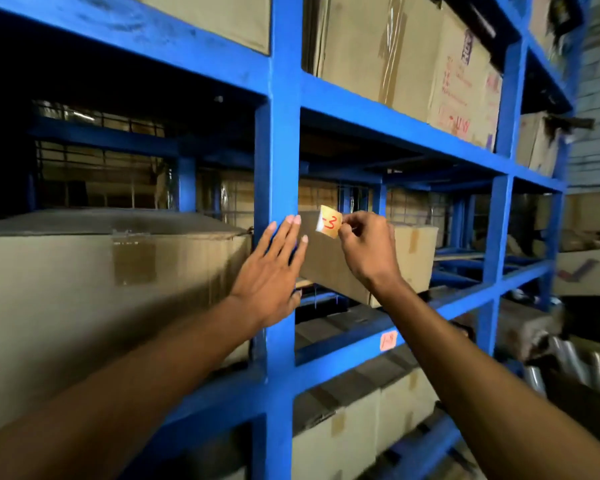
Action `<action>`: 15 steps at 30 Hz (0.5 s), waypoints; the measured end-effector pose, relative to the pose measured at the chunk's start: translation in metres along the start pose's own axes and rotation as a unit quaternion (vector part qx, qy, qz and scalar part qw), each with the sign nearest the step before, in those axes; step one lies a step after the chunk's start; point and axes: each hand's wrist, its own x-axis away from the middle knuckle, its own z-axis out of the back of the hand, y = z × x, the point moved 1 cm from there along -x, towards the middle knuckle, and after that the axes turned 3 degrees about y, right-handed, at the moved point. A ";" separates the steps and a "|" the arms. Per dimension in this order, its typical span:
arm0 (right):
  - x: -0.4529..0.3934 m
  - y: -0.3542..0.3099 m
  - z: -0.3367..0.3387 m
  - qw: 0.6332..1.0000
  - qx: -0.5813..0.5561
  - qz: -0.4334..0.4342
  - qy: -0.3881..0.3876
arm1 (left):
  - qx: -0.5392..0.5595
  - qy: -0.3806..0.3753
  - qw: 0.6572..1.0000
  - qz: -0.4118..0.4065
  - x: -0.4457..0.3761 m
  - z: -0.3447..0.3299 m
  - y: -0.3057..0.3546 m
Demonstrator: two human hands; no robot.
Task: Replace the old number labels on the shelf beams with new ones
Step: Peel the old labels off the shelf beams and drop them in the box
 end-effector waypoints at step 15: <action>0.210 0.095 -0.024 0.975 0.087 -0.194 -0.062 | 0.131 -0.120 0.983 -0.045 0.142 -0.069 0.103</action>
